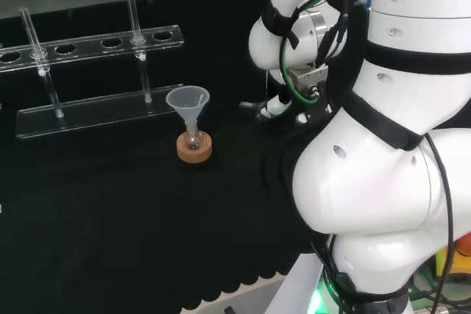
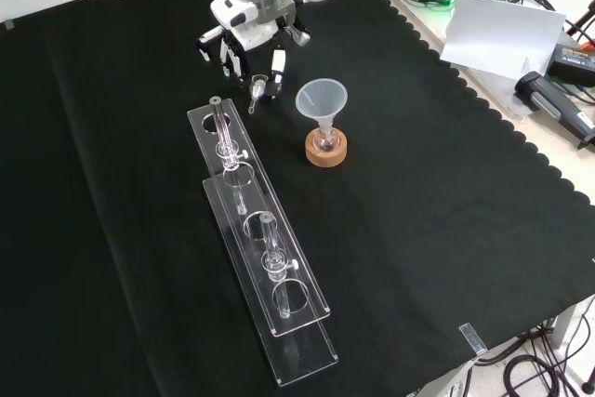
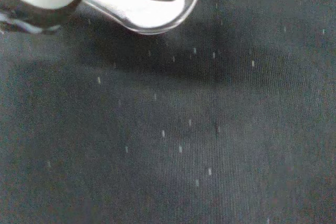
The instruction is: Pick up the weighing funnel.
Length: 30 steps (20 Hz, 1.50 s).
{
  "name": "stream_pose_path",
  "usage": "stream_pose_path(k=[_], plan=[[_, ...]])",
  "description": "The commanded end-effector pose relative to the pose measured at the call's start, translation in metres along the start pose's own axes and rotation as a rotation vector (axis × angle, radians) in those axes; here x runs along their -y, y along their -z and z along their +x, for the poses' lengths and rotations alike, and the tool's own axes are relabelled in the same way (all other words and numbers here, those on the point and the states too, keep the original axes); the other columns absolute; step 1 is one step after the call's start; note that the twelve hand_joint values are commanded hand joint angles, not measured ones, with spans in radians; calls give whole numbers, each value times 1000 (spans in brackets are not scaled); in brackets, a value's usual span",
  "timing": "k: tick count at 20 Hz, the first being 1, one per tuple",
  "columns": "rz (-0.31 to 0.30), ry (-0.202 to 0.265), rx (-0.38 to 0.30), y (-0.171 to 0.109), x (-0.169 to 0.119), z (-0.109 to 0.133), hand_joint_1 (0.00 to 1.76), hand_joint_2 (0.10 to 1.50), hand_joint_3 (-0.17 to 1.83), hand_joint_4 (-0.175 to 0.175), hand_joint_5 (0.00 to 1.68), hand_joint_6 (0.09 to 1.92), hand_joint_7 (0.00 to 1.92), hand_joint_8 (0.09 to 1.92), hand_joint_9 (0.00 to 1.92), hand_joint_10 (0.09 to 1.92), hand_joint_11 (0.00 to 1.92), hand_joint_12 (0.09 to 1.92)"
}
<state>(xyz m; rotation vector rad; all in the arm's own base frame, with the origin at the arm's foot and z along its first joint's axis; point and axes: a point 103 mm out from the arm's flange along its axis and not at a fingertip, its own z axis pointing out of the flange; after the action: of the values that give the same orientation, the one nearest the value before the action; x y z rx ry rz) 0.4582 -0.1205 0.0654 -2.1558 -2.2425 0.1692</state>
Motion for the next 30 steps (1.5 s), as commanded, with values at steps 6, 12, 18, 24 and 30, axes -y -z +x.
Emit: stream_pose_path(k=[6,12,18,24,30], plan=[[-81,73,-35,53,-8,-7,1159,574,670,175,1543,139,1725,87,1229,191,0,1625],[-80,111,-20,85,-8,-13,1160,567,681,175,1547,137,1730,87,1234,186,0,1625],[-111,134,-37,114,-3,-8,1160,563,688,175,1548,136,1731,87,1232,181,0,1622],[-135,134,-50,133,-8,3,1160,560,693,175,1549,136,1732,87,1231,177,0,1619],[-145,115,-56,141,-13,4,1160,558,697,175,1550,136,1733,87,1232,174,0,1616]])
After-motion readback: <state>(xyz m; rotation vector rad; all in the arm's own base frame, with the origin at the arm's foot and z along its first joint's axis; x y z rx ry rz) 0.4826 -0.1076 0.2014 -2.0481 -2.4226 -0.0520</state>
